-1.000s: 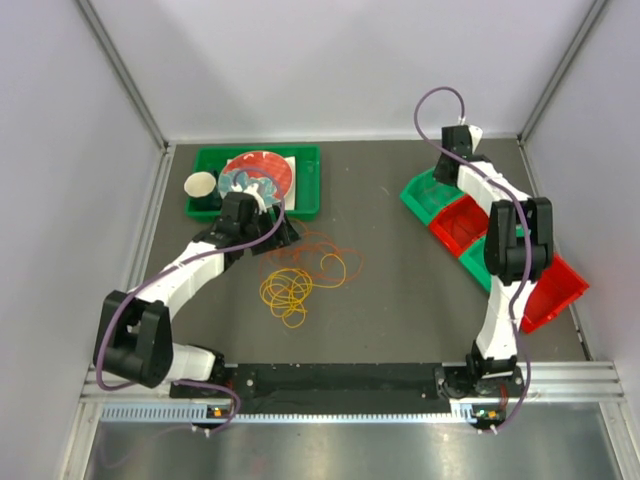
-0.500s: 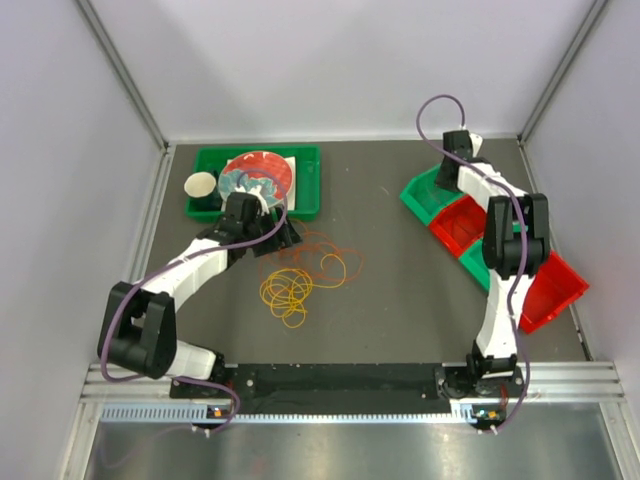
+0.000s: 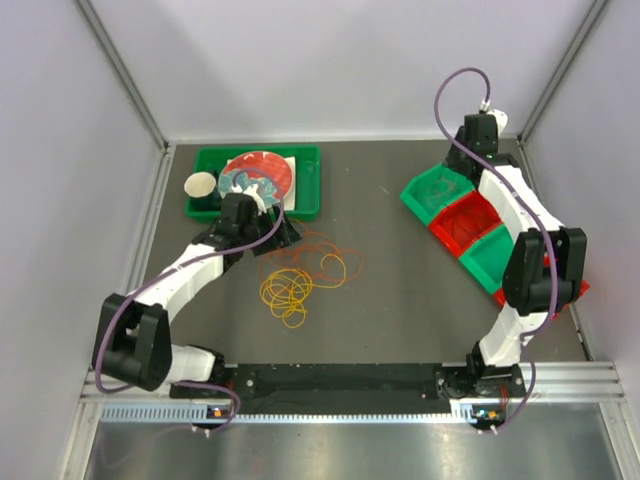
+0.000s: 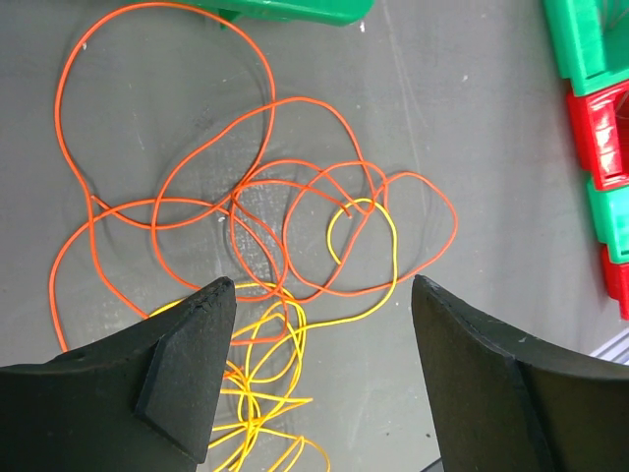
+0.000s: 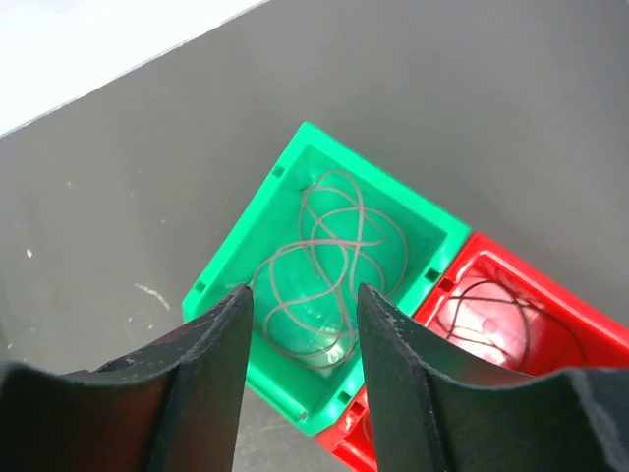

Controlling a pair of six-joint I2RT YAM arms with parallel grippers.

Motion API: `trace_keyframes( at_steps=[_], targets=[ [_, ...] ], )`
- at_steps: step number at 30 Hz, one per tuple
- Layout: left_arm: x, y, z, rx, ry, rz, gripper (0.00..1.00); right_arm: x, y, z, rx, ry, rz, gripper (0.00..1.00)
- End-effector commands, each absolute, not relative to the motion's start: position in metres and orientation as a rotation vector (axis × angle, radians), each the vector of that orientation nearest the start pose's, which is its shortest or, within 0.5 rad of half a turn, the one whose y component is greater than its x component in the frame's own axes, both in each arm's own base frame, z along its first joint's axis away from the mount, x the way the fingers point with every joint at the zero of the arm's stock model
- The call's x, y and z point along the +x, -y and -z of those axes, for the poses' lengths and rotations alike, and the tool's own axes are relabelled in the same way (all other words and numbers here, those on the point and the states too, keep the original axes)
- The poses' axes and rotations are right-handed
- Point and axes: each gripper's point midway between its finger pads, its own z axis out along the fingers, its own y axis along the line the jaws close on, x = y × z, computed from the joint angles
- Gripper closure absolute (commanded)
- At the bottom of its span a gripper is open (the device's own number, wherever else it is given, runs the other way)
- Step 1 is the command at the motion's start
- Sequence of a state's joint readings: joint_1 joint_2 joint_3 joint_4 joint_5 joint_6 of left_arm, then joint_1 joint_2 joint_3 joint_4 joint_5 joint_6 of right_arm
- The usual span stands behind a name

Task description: Untangle the cables

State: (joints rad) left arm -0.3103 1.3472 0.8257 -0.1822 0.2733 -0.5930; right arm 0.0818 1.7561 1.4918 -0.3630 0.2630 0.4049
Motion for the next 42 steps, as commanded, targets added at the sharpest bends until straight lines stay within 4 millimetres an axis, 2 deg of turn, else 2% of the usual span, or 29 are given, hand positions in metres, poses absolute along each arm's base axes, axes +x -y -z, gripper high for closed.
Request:
trace_keyframes(
  at_steps=[1, 3, 6, 7, 9, 10, 12, 13, 14, 16, 17, 18, 20, 21, 23, 24, 25, 27, 28, 31, 34, 35, 37, 38, 42],
  targets=[
    [0.321, 0.179, -0.139, -0.161, -2.294, 0.802, 0.23, 0.496, -0.024, -0.199, 0.494, -2.118, -0.085, 0.55],
    [0.320, 0.177, -0.139, -0.157, -2.295, 0.790, 0.24, 0.488, -0.049, -0.203, 0.437, -2.127, -0.126, 0.55],
    [0.318, 0.174, -0.141, -0.151, -2.293, 0.769, 0.23, 0.463, -0.087, -0.212, 0.336, -2.106, -0.201, 0.53],
    [0.316, 0.169, -0.139, -0.161, -2.303, 0.740, 0.23, 0.439, -0.114, -0.207, 0.283, -2.121, -0.273, 0.53],
    [0.312, 0.162, -0.139, -0.172, -2.318, 0.695, 0.24, 0.413, -0.147, -0.197, 0.230, -2.137, -0.386, 0.51],
    [0.312, 0.156, -0.142, -0.186, -2.311, 0.659, 0.24, 0.388, -0.179, -0.180, 0.154, -2.175, -0.455, 0.49],
    [0.304, 0.148, -0.139, -0.205, -2.330, 0.619, 0.23, 0.361, -0.205, -0.171, 0.081, -2.200, -0.466, 0.43],
    [0.303, 0.144, -0.145, -0.212, -2.312, 0.611, 0.22, 0.349, -0.212, -0.158, 0.048, -2.227, -0.449, 0.40],
    [0.301, 0.140, -0.144, -0.229, -2.312, 0.589, 0.21, 0.331, -0.234, -0.151, -0.020, -2.246, -0.469, 0.37],
    [0.300, 0.133, -0.150, -0.253, -2.283, 0.573, 0.19, 0.315, -0.249, -0.139, -0.063, -2.277, -0.487, 0.35],
    [0.299, 0.129, -0.148, -0.266, -2.282, 0.556, 0.18, 0.304, -0.262, -0.135, -0.112, -2.284, -0.502, 0.34],
    [0.299, 0.127, -0.148, -0.282, -2.273, 0.553, 0.17, 0.301, -0.268, -0.128, -0.146, -2.298, -0.479, 0.34],
    [0.297, 0.122, -0.145, -0.306, -2.274, 0.537, 0.14, 0.295, -0.284, -0.125, -0.213, -2.304, -0.465, 0.36],
    [0.297, 0.119, -0.142, -0.329, -2.283, 0.516, 0.15, 0.296, -0.288, -0.114, -0.241, -2.328, -0.438, 0.37],
    [0.295, 0.116, -0.139, -0.347, -2.298, 0.500, 0.15, 0.302, -0.304, -0.117, -0.293, -2.319, -0.464, 0.38],
    [0.294, 0.113, -0.136, -0.358, -2.308, 0.478, 0.15, 0.305, -0.310, -0.100, -0.339, -2.349, -0.435, 0.38],
    [0.293, 0.111, -0.138, -0.366, -2.306, 0.469, 0.14, 0.313, -0.321, -0.108, -0.360, -2.331, -0.449, 0.37],
    [0.291, 0.108, -0.139, -0.389, -2.302, 0.463, 0.14, 0.317, -0.326, -0.095, -0.418, -2.375, -0.409, 0.37],
    [0.291, 0.102, -0.141, -0.412, -2.286, 0.433, 0.12, 0.324, -0.336, -0.089, -0.435, -2.388, -0.403, 0.36],
    [0.288, 0.100, -0.142, -0.427, -2.285, 0.444, 0.09, 0.334, -0.354, -0.083, -0.499, -2.379, -0.421, 0.33],
    [0.285, 0.106, -0.140, -0.401, -2.305, 0.480, 0.08, 0.346, -0.360, -0.079, -0.523, -2.380, -0.362, 0.30],
    [0.284, 0.106, -0.140, -0.401, -2.309, 0.480, 0.08, 0.348, -0.361, -0.066, -0.530, -2.403, -0.343, 0.30],
    [0.284, 0.105, -0.141, -0.402, -2.305, 0.479, 0.08, 0.352, -0.366, -0.063, -0.549, -2.397, -0.335, 0.30],
    [0.283, 0.104, -0.140, -0.401, -2.304, 0.473, 0.08, 0.352, -0.367, -0.054, -0.559, -2.409, -0.319, 0.30],
    [0.283, 0.102, -0.144, -0.382, -2.295, 0.461, 0.08, 0.359, -0.371, -0.047, -0.565, -2.400, -0.286, 0.32]
  ],
)
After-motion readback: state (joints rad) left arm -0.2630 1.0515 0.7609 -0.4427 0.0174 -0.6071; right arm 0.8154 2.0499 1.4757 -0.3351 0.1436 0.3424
